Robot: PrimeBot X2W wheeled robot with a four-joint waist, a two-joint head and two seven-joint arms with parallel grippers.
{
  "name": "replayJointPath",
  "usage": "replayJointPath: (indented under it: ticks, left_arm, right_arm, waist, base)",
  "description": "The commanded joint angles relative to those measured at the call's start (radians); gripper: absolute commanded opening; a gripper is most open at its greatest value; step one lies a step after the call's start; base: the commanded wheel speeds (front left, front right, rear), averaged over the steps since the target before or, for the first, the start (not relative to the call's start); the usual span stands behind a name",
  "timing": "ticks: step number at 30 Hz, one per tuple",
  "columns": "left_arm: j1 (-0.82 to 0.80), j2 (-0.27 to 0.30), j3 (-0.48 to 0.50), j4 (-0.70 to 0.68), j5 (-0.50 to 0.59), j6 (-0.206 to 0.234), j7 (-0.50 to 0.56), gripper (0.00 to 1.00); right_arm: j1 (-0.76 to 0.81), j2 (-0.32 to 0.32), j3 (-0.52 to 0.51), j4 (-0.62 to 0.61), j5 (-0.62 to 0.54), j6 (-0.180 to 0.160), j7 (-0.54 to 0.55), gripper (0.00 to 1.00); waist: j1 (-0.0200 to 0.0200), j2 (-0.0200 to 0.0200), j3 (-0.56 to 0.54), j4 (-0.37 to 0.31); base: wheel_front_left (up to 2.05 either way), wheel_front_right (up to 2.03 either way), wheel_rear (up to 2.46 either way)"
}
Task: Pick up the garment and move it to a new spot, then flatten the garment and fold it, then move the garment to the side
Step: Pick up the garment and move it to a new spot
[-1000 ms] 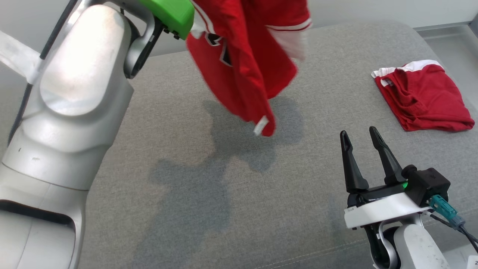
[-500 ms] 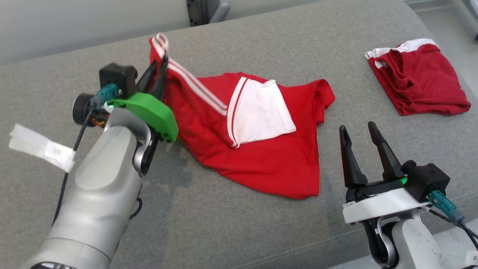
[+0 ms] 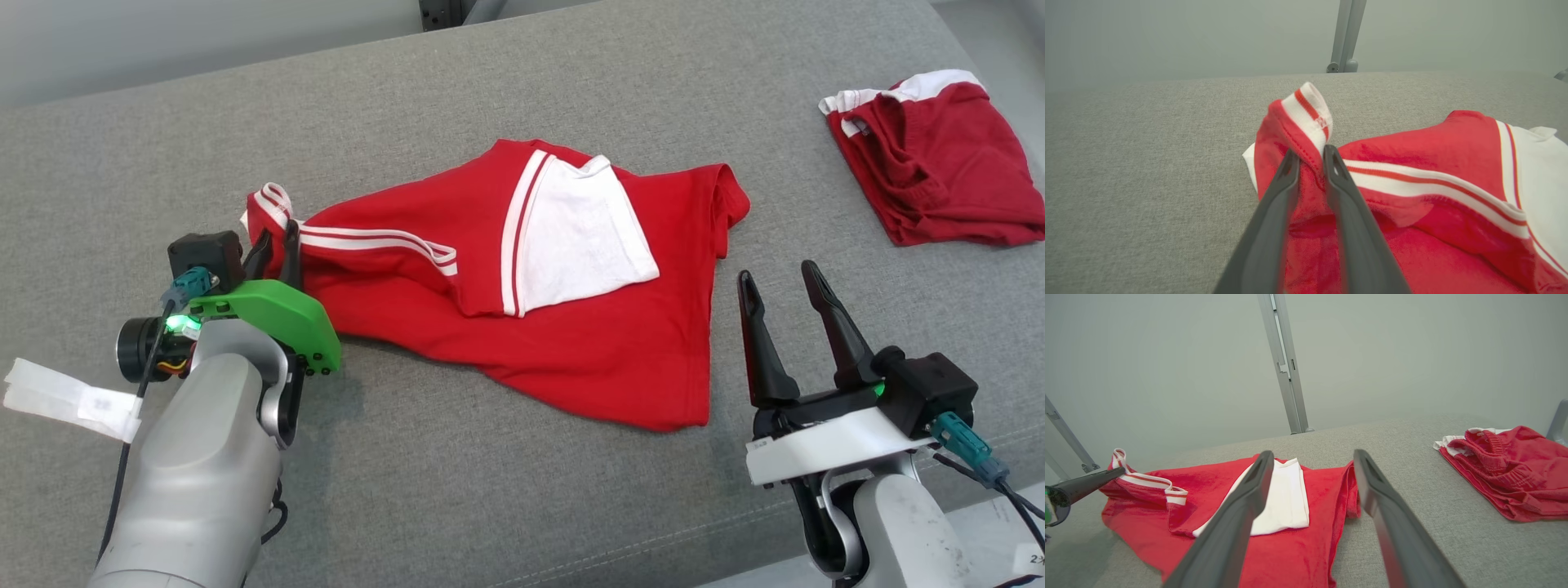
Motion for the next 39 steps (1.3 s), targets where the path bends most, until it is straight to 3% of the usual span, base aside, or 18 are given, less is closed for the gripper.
replayJointPath:
  ticks: [1,2,12,23,39]
  left_arm:
    - [0.018,0.006,0.009,0.000,0.018,0.004,-0.005,0.85]
    - [0.025,0.007,0.014,-0.002,0.025,0.005,-0.005,1.00]
    - [0.101,-0.003,0.062,-0.066,0.086,-0.020,-0.004,1.00]
    - [0.270,-0.022,0.149,-0.315,0.181,-0.041,-0.004,1.00]
    - [0.615,-0.056,0.316,-0.663,0.273,-0.014,-0.004,1.00]
  right_arm:
    - [-0.009,-0.002,0.001,0.004,-0.008,-0.001,-0.005,1.00]
    - [-0.007,-0.002,0.000,0.005,-0.010,-0.001,-0.005,1.00]
    - [0.030,-0.002,-0.011,0.017,-0.024,-0.001,0.001,1.00]
    - [0.074,-0.002,-0.051,0.011,-0.043,-0.001,0.017,1.00]
    - [0.149,-0.002,-0.048,-0.001,-0.069,-0.001,0.011,1.00]
  waist:
    - [0.0001,0.0101,-0.006,0.003]
    - [0.0001,0.0101,-0.010,0.005]
    - [0.0001,0.0101,-0.086,0.044]
    - [0.0001,0.0101,-0.151,0.095]
    - [0.0001,0.0101,-0.196,0.125]
  base:
    - [0.00,0.00,0.00]
    - [0.00,0.00,0.00]
    - [0.00,0.00,0.00]
    - [0.00,0.00,0.00]
    - [0.00,0.00,0.00]
